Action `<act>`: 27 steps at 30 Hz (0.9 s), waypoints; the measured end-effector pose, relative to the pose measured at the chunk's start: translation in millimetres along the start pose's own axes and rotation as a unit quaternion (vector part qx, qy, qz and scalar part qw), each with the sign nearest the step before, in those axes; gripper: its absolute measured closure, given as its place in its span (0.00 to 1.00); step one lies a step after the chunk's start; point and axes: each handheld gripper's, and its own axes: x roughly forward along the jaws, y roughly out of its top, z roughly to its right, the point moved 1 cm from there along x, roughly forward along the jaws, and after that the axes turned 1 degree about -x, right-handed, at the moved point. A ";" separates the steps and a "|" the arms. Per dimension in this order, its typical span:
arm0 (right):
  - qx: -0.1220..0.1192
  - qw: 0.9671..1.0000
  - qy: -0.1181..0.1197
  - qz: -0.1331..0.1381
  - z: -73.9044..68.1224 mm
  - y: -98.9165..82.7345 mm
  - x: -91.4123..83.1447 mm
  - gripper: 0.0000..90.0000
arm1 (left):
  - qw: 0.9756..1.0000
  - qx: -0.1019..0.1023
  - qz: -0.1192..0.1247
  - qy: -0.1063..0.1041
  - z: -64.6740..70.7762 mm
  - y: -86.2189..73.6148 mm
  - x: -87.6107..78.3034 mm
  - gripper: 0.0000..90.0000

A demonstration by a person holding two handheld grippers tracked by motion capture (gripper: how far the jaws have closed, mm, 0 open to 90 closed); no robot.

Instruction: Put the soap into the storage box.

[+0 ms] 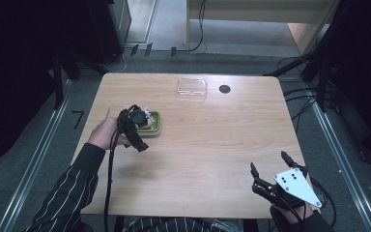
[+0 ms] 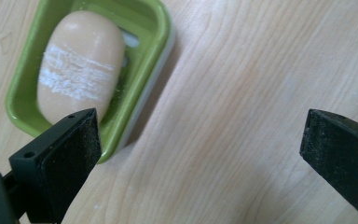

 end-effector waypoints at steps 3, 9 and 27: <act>-0.003 1.000 0.001 0.000 -0.2 0.1 0.1 0.15 | 1.000 -0.003 0.000 -0.001 7.1 -2.5 1.9 0.00; -0.004 1.000 0.001 0.000 -0.2 0.0 0.0 0.15 | 1.000 0.001 -0.005 0.001 22.8 -9.0 5.8 0.00; -0.001 1.000 0.000 0.001 0.9 -0.6 -1.4 0.15 | 1.000 -0.013 -0.024 0.000 52.5 -34.5 27.4 0.00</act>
